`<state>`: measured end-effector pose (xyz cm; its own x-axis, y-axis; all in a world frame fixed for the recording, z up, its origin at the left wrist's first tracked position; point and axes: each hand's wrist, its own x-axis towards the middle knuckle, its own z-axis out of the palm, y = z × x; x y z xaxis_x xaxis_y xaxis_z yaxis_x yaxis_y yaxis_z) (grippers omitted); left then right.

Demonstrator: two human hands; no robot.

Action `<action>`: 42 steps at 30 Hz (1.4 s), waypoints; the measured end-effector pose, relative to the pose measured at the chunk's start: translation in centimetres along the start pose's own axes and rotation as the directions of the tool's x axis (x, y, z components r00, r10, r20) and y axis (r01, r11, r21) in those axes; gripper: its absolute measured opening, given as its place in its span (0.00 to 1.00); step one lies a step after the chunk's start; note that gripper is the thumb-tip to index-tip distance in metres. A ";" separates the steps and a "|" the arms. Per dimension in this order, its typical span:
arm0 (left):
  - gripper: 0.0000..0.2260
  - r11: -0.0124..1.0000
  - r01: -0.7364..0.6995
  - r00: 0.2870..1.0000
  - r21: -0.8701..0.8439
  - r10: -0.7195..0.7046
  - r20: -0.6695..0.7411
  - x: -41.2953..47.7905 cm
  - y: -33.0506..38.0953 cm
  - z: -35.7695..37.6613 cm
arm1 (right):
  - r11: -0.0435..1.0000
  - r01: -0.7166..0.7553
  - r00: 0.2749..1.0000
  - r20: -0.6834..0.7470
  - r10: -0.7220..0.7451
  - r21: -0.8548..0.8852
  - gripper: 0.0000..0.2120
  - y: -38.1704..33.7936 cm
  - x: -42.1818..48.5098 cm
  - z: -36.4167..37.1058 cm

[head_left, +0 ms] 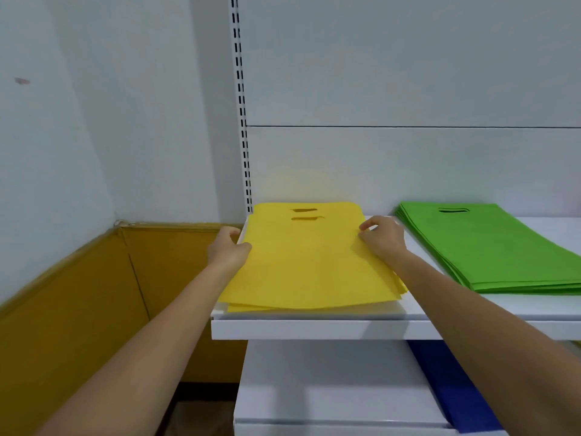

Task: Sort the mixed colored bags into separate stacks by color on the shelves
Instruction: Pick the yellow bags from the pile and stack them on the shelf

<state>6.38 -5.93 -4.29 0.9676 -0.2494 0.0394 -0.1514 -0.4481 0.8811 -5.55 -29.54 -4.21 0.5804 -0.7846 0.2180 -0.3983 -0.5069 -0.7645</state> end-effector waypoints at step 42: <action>0.16 0.707 -0.635 0.466 -0.312 0.673 0.575 -33.4 20.2 37.4 | 0.884 -0.416 0.750 -0.631 0.200 -0.215 0.18 28.3 -20.3 -47.7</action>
<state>-36.57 -38.77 -5.47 0.2326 -0.9113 0.3398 -0.6588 0.1094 0.7443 -62.49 -44.97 -1.32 -0.0923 -0.9147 0.3935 -0.7460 -0.1982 -0.6358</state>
